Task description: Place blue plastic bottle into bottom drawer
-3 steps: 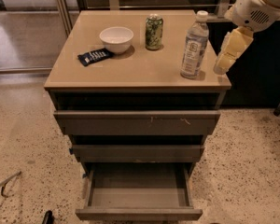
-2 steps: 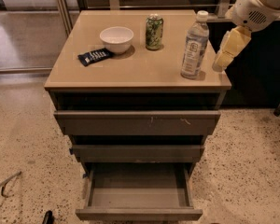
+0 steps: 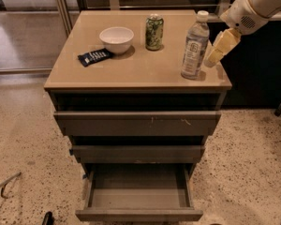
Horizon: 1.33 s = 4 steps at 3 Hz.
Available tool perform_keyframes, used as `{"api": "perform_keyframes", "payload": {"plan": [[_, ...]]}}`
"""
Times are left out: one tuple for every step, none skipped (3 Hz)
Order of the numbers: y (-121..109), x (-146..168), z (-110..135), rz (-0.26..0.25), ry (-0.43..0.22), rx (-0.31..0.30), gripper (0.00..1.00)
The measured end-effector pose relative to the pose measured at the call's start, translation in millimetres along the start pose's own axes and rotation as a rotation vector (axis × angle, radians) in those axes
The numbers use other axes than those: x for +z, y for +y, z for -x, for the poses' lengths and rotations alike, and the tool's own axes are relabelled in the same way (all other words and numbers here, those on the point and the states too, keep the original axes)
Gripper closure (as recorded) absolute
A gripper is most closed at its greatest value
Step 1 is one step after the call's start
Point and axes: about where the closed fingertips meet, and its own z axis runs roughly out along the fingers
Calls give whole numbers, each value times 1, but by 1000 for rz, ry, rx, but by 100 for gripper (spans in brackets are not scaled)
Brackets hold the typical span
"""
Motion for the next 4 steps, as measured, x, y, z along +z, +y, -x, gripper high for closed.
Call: {"api": "perform_keyframes", "payload": {"plan": [[-9, 17, 0, 30, -61, 15, 0], [-14, 33, 3, 64, -124, 39, 0], [-14, 44, 9, 97, -174, 60, 0], [-12, 48, 20, 118, -214, 66, 0]]}}
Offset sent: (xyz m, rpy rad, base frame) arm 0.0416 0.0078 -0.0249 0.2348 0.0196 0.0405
